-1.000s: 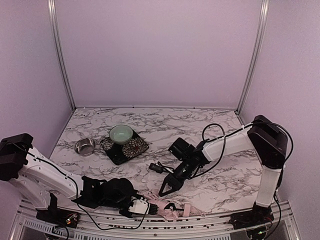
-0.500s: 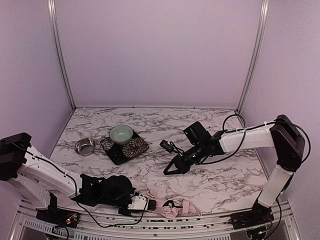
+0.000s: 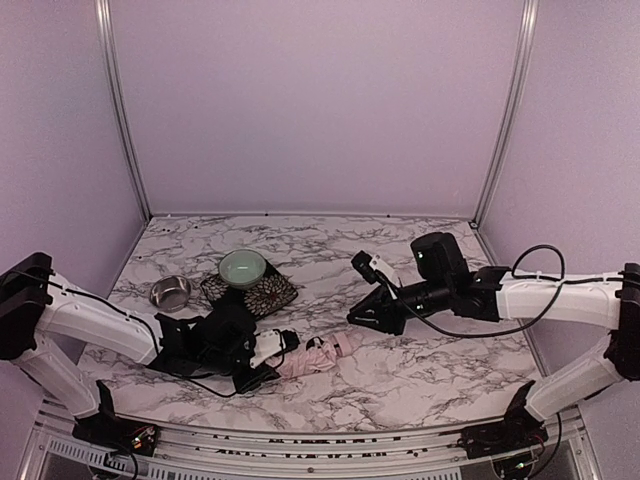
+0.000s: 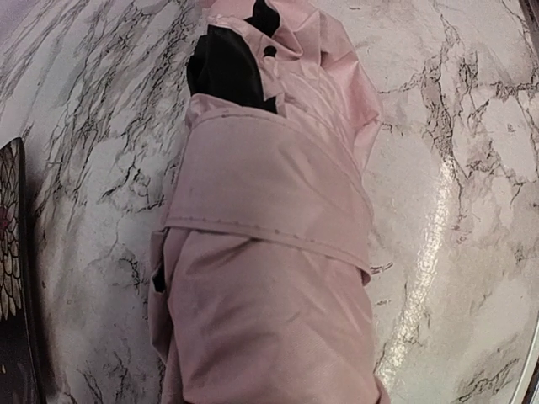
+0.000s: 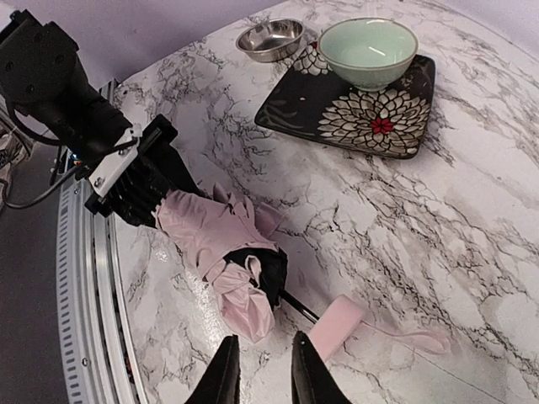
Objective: Put away the umbrella
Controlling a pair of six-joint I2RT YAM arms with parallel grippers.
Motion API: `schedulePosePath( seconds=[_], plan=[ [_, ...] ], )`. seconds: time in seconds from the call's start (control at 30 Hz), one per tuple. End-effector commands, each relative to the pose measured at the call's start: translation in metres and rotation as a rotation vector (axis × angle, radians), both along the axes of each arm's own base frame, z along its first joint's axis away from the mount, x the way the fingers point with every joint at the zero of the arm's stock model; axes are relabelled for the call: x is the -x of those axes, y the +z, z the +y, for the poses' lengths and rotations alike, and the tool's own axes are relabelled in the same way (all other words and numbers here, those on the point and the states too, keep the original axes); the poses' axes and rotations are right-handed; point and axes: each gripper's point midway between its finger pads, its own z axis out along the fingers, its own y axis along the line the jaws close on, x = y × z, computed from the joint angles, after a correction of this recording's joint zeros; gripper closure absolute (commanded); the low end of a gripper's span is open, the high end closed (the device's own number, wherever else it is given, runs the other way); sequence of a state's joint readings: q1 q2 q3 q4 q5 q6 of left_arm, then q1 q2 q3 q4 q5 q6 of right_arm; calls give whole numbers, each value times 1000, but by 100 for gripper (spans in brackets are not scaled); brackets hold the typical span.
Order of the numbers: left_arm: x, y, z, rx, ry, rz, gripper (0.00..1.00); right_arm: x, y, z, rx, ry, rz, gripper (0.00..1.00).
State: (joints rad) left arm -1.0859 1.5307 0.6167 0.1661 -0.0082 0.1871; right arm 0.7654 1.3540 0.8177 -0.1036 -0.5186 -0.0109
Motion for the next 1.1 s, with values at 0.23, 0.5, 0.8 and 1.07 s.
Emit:
schedulePosePath(
  seconds=[0.23, 0.5, 0.8, 1.07],
  plan=[
    [-38, 122, -9, 166, 136, -163, 100, 42, 15, 27, -174, 139, -162, 65],
    [-42, 147, 0, 124, 81, -302, 100, 43, 40, 26, -235, 163, -213, 60],
    [-53, 171, -10, 186, 142, -296, 100, 47, 44, 4, -239, 140, -248, 55],
    [-41, 246, -15, 362, 81, -342, 100, 36, 42, -6, -315, 137, -332, 33]
  ],
)
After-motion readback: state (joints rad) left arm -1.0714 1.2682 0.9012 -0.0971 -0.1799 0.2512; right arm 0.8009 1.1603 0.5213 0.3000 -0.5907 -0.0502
